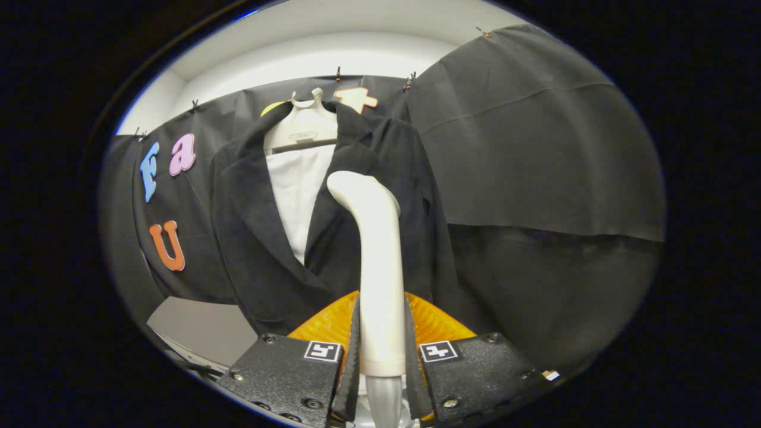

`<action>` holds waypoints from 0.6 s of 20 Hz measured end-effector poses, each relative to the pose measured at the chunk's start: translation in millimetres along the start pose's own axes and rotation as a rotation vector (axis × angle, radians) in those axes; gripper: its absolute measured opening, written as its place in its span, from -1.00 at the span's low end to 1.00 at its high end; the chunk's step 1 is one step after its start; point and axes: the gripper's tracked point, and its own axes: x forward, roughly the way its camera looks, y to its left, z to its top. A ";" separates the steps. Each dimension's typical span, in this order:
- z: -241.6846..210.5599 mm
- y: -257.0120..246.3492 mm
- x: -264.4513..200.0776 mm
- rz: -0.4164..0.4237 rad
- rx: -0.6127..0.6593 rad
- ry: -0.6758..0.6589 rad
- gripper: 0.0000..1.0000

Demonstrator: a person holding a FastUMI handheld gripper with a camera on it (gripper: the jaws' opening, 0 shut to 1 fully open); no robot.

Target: Iron the clothes twice with a garment steamer, once on the left side and once on the right side.

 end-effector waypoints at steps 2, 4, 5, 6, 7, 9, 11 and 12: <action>-7.0 0.4 -1.4 -0.002 -0.013 0.015 -0.29; -17.7 -1.6 -10.2 -0.005 -0.022 0.031 -0.30; -22.8 -1.0 -11.6 -0.005 -0.026 0.038 -0.30; -27.2 -0.5 -12.0 -0.006 -0.031 0.044 -0.30; -31.8 0.0 -11.7 -0.008 -0.036 0.051 -0.29; -41.1 1.3 -11.4 -0.009 -0.045 0.064 -0.29; -49.3 2.4 -11.6 -0.007 -0.049 0.077 -0.30; -53.5 2.4 -12.4 -0.009 -0.052 0.084 -0.29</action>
